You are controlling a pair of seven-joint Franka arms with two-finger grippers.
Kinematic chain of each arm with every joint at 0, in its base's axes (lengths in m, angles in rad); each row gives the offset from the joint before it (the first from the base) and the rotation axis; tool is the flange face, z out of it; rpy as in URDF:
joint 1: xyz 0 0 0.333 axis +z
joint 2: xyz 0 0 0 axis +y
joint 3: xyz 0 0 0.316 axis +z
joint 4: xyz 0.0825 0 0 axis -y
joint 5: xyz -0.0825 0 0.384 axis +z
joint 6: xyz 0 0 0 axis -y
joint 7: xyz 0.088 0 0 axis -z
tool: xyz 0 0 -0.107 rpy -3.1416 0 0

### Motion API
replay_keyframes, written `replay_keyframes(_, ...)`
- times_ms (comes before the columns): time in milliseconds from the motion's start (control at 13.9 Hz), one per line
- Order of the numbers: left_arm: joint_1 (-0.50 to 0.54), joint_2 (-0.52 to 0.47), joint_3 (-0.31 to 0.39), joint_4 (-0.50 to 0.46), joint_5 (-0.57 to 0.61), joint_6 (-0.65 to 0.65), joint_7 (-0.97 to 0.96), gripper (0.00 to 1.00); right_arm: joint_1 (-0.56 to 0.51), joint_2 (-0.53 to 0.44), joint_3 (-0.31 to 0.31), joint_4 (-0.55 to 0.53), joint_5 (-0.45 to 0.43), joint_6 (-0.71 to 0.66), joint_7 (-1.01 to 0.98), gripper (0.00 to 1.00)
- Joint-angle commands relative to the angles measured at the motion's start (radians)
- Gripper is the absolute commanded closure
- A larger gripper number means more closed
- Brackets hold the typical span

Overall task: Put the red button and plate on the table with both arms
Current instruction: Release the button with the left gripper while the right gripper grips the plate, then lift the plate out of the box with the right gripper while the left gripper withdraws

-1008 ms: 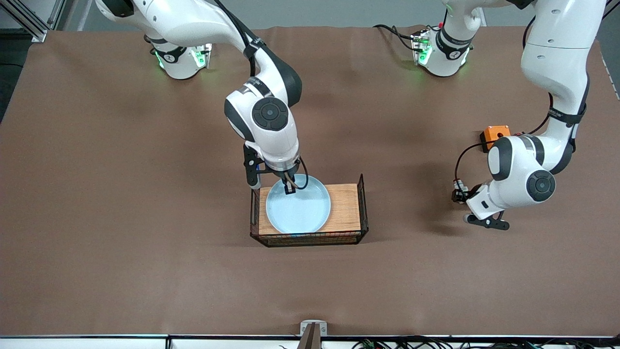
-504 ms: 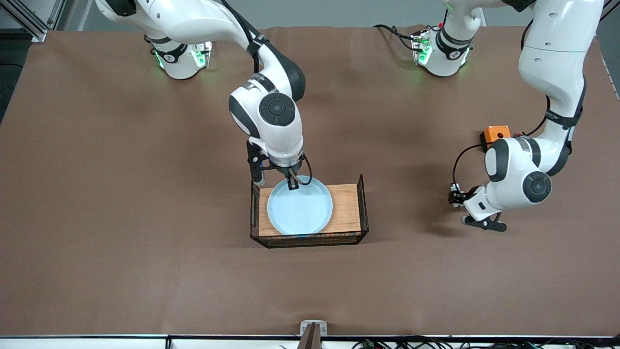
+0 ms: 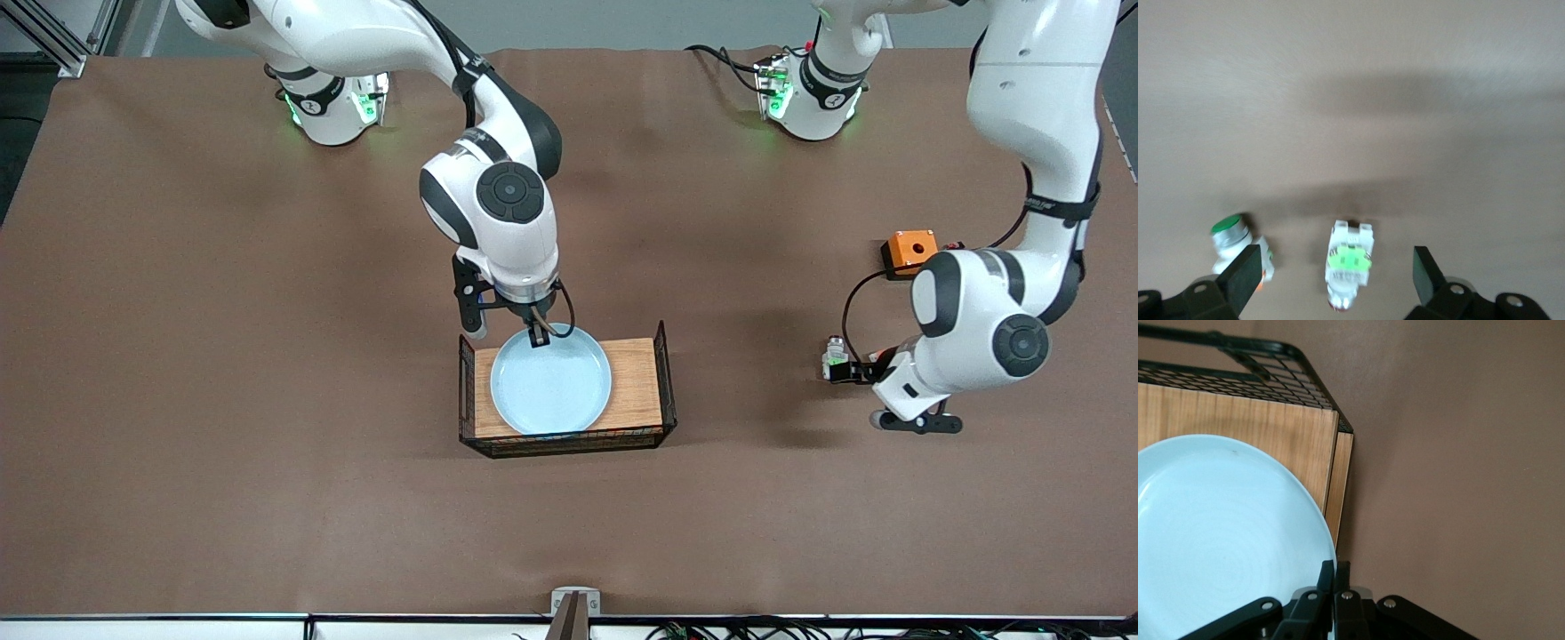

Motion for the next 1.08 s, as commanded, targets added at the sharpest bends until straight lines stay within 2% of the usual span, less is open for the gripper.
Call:
replay_keyframes(0,-0.003,-0.099,-0.04,-0.002,0.014,-0.053,-0.184,0.0,0.001,-0.001,0.002,0.063,-0.027,-0.076,0.016,0.98)
replay_keyframes(144,0.001,-0.138,-0.046,0.056,0.017,-0.137,-0.213,0.0,0.0,-0.027,0.005,0.086,-0.021,-0.136,0.013,0.98)
replay_keyframes(288,0.005,-0.147,-0.046,0.175,0.019,-0.301,-0.14,0.0,0.001,-0.062,0.005,0.086,-0.017,-0.166,-0.006,0.98)
replay_keyframes(504,0.006,-0.156,-0.045,0.369,0.019,-0.563,-0.066,0.0,-0.002,-0.152,0.008,0.087,0.009,-0.281,-0.07,0.98)
replay_keyframes(720,0.008,-0.271,-0.045,0.386,0.019,-0.689,-0.009,0.0,-0.045,-0.284,-0.004,0.087,0.095,-0.422,-0.232,0.98)
replay_keyframes(1008,0.012,-0.383,-0.037,0.383,0.06,-0.803,0.006,0.0,-0.193,-0.427,-0.006,0.086,0.131,-0.64,-0.572,0.98)
